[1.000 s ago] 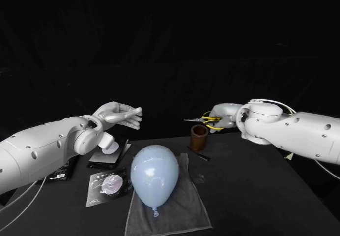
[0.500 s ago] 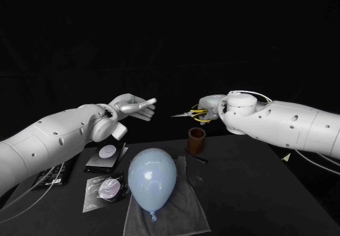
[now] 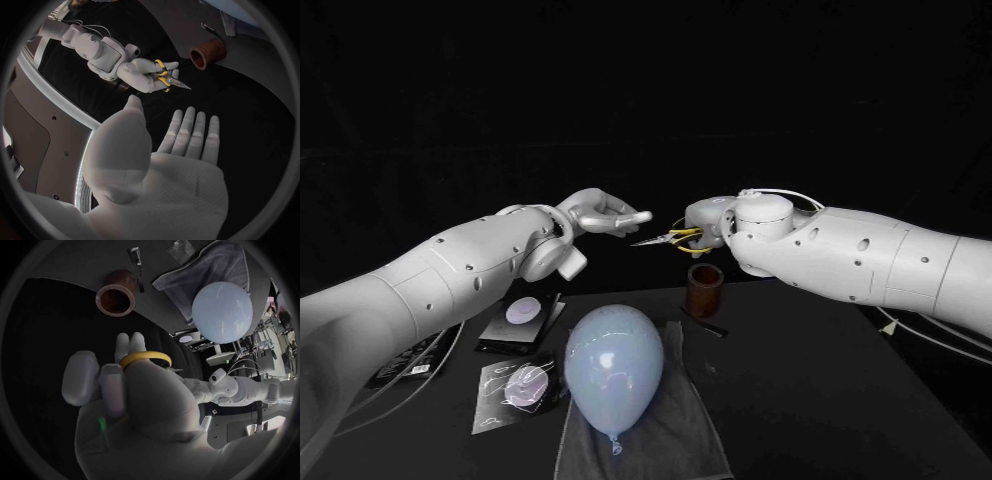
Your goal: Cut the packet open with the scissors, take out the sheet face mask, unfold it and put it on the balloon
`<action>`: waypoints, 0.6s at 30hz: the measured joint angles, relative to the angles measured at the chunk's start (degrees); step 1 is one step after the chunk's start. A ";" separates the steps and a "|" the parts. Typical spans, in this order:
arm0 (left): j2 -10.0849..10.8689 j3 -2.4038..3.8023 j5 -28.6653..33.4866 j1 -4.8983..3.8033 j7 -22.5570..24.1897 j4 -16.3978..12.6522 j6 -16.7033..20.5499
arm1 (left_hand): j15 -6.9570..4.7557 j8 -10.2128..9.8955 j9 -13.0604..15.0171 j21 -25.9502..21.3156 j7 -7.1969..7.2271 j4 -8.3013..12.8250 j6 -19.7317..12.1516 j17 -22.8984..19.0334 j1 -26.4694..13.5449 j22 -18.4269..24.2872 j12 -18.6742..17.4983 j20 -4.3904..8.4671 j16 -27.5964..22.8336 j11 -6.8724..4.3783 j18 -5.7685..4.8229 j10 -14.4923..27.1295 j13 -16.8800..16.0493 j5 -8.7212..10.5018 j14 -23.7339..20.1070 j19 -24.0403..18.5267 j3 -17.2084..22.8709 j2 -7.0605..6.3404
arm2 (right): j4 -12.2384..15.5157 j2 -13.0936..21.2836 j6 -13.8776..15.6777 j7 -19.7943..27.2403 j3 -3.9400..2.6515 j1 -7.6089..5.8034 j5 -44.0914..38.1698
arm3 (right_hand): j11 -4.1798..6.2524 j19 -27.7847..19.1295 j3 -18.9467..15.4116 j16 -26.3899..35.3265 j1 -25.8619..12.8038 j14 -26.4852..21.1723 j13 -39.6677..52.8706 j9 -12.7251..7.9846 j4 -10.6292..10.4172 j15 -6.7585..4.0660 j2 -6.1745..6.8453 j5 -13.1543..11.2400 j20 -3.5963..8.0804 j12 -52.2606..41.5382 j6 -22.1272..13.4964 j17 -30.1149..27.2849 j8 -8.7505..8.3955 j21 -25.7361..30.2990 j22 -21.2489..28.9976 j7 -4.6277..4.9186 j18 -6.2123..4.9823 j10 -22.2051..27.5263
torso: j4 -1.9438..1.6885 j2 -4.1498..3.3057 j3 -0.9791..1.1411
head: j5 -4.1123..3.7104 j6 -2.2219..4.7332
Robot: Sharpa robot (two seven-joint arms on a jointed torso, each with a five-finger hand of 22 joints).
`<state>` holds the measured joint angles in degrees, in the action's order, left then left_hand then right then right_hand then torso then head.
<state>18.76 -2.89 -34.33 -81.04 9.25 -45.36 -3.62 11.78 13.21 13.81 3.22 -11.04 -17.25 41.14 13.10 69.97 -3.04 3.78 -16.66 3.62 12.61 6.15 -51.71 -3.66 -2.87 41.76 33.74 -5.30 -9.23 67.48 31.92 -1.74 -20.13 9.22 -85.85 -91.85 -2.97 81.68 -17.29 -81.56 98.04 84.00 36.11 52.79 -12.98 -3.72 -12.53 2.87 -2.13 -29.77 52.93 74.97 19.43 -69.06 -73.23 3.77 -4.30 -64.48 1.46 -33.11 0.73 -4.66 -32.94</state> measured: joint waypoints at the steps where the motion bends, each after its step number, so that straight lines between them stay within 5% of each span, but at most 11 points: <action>1: -0.22 0.00 -0.40 0.00 -0.17 0.08 -0.22 | -0.11 0.00 0.00 0.00 0.07 0.01 -0.23 0.41 0.00 -0.07 0.00 0.08 0.50 0.00 0.00 0.00 0.00 0.00 2.01 1.14 0.01 0.00 | -0.03 -0.30 0.02 0.00 0.01 0.00 -0.07 | 0.00 0.00 0.00 0.00 0.00 0.00 -0.01 0.00 0.00 0.00 0.00 0.00 0.00 0.00 0.00 -0.01 0.00 0.00 0.01 0.00 0.00 0.00 | 0.00 0.00 0.01 | 0.06 -0.02; 3: -0.71 0.00 -1.34 -0.01 -0.71 0.16 -1.00 | -0.49 0.00 0.01 0.40 0.08 0.02 -0.18 0.74 0.06 -0.42 0.24 0.09 1.36 0.08 0.00 -0.40 -0.08 0.00 4.41 4.03 0.02 0.06 | -0.18 -0.91 0.06 0.02 0.02 0.00 -0.19 | 0.00 0.00 0.00 0.00 0.00 0.00 -0.02 0.00 0.00 0.00 0.00 0.00 0.00 0.00 0.20 -0.02 0.00 0.00 0.02 0.20 0.01 0.00 | -0.03 0.01 0.01 | 0.19 -0.06; 5: -1.13 -0.01 -2.15 -0.02 -1.25 0.22 -1.82 | -1.15 0.54 0.16 2.03 0.06 0.18 1.07 1.10 0.41 -1.14 1.05 0.23 2.55 -0.39 0.15 -2.31 -0.24 0.00 7.04 10.15 1.02 1.98 | -0.45 -1.35 0.10 0.05 0.03 0.00 -0.27 | 0.00 0.00 0.00 0.00 0.00 0.00 -0.04 0.00 0.00 0.01 0.00 0.00 0.00 0.00 0.20 -0.02 0.00 0.00 0.03 0.20 0.01 0.00 | -0.04 0.01 0.01 | 0.26 -0.07; 8: -1.82 -0.02 -3.38 -0.02 -2.22 0.41 -3.20 | -1.87 0.74 0.35 4.02 -0.19 0.31 1.59 1.45 0.97 -1.74 1.21 0.37 3.60 -1.12 2.82 -3.31 -0.24 0.00 9.58 15.46 1.91 3.92 | -0.76 -1.92 0.18 0.09 0.06 0.00 -0.39 | 0.00 -0.01 -0.16 0.00 0.00 0.01 -0.05 0.00 -0.16 0.01 0.00 0.00 -0.01 0.00 0.20 -0.07 0.00 0.00 0.06 0.20 0.02 0.00 | -0.04 0.02 0.01 | 0.34 -0.02; 10: -2.15 -0.02 -4.04 -0.02 -2.75 0.56 -3.96 | -2.17 1.00 0.39 4.22 -0.19 0.42 2.07 1.48 1.64 -1.77 1.21 0.28 3.64 -1.31 3.60 -4.01 -0.24 0.00 10.08 16.47 2.20 4.70 | -0.81 -2.16 0.26 0.11 0.07 0.00 -0.46 | 0.00 -0.01 -0.16 0.00 0.00 0.01 -0.05 -0.01 -0.16 0.02 0.00 0.00 -0.01 0.00 0.20 -0.07 0.00 0.01 0.08 0.20 0.02 0.00 | -0.04 0.03 -0.01 | 0.41 0.04; 18: -2.48 -0.03 -5.31 -0.02 -3.81 1.18 -5.71 | -2.87 1.85 0.67 4.22 -0.53 0.50 3.95 1.85 3.43 -1.21 1.50 0.28 4.04 -2.20 3.63 -6.58 -0.30 0.00 11.85 17.73 2.57 7.44 | -0.14 -2.60 0.40 0.16 0.12 0.00 -0.78 | 0.00 -0.02 0.00 0.00 -0.01 0.02 -0.07 -0.04 -0.32 0.04 -0.01 0.00 -0.02 0.00 0.20 -0.06 0.00 0.01 0.08 0.20 0.04 0.00 | -0.02 0.04 -0.02 | 0.60 0.03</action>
<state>16.27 -2.92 -39.64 -81.07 5.44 -44.18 -9.33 8.91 15.06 14.48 7.44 -11.56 -16.75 45.09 14.95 73.41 -4.26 5.28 -16.38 7.66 10.42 9.78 -58.28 -3.96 -2.87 53.61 51.47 -2.73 -1.80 67.34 29.33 -1.34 -19.96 9.34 -85.84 -92.63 -2.97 81.66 -17.29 -81.56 98.04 84.02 36.04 52.75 -13.29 -3.68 -12.53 2.87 -2.15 -29.77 53.13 74.91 19.43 -69.05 -73.15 3.98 -4.26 -64.48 1.44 -33.07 0.70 -4.06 -32.92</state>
